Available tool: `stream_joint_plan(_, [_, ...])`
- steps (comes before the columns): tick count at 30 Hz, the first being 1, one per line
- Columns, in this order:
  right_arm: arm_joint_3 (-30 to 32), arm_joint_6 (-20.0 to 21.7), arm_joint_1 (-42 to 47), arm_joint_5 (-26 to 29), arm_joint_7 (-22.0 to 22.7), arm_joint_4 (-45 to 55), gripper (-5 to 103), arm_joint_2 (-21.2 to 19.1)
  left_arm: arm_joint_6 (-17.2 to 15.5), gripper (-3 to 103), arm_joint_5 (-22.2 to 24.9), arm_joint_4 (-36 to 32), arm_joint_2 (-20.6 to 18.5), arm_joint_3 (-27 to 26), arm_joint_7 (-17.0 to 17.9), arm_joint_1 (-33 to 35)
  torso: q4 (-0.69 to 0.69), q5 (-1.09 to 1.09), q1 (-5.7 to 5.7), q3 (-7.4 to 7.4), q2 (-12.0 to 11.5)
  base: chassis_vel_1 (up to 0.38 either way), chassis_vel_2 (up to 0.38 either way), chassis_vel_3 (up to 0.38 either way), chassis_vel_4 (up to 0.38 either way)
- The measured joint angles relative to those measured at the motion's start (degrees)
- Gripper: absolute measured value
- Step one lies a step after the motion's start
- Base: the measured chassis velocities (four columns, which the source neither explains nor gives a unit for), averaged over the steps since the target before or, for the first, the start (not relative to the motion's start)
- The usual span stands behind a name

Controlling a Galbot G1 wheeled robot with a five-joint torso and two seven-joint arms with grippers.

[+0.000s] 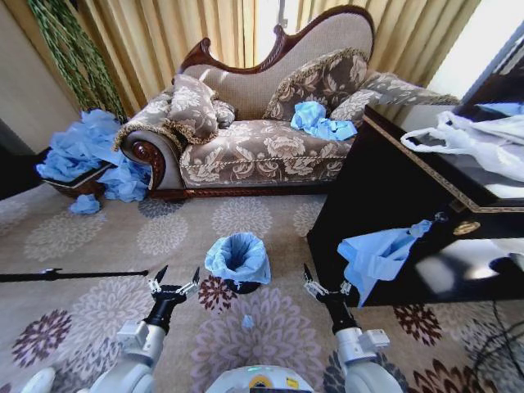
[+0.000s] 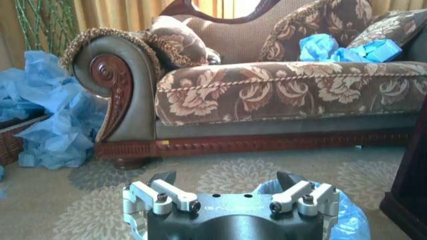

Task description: Place a garbage bag over the trash bin.

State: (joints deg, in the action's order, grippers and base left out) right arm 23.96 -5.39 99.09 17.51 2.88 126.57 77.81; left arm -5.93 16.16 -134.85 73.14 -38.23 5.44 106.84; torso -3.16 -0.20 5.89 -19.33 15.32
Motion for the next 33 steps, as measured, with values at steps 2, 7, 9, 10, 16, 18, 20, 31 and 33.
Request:
stream_joint_plan(2, [-0.01,0.0,-0.01,0.0,0.01,-0.01,100,-0.01,0.0,100,-0.01,0.01,0.0,0.01,0.02,0.0,0.0,0.0,0.0,0.0,0.0,0.0,0.0,0.0,0.0])
stream_joint_plan(7, [-0.01,-0.01,-0.02,0.0,0.01,-0.02,100,-0.02,0.0,100,-0.02,0.03,0.0,0.03,0.03,0.0,0.0,0.0,0.0,0.0,0.0,0.0,0.0,0.0,0.0])
stream_joint_plan(9, [-0.01,-0.01,-0.03,0.0,0.02,-0.03,100,-0.02,0.0,100,-0.03,0.04,0.0,0.03,0.03,0.0,0.0,0.0,0.0,0.0,0.0,0.0,0.0,0.0,0.0])
stream_joint_plan(10, [-0.01,-0.01,-0.03,0.0,0.02,-0.03,100,-0.02,0.0,100,-0.03,0.04,0.0,0.03,0.03,0.0,0.0,0.0,0.0,0.0,0.0,0.0,0.0,0.0,0.0])
stream_joint_plan(16, [-0.01,-0.03,-0.04,0.0,0.02,-0.05,100,-0.02,0.0,100,-0.03,0.07,0.0,0.03,0.04,0.0,0.0,0.0,0.0,0.0,0.0,0.0,0.0,0.0,0.0])
stream_joint_plan(18, [-0.01,-0.03,-0.04,0.0,0.02,-0.06,100,-0.02,0.0,100,-0.03,0.07,0.0,0.03,0.04,0.0,0.0,0.0,0.0,0.0,0.0,0.0,0.0,0.0,0.0])
stream_joint_plan(20, [-0.01,-0.04,-0.04,0.0,0.02,-0.07,100,-0.02,0.0,100,-0.03,0.09,0.0,0.03,0.04,0.0,0.0,0.0,0.0,0.0,0.0,0.0,0.0,0.0,0.0])
stream_joint_plan(31, [-0.01,-0.05,-0.04,0.01,0.02,-0.07,100,-0.03,0.01,100,-0.03,0.1,0.0,0.04,0.04,0.0,0.0,0.0,0.0,0.0,0.0,0.0,0.0,0.0,0.0])
stream_joint_plan(33, [-0.01,-0.05,-0.04,0.01,0.02,-0.07,100,-0.02,0.0,100,-0.03,0.1,0.0,0.03,0.04,0.01,0.0,0.0,0.0,0.0,0.0,0.0,0.0,0.0,0.0])
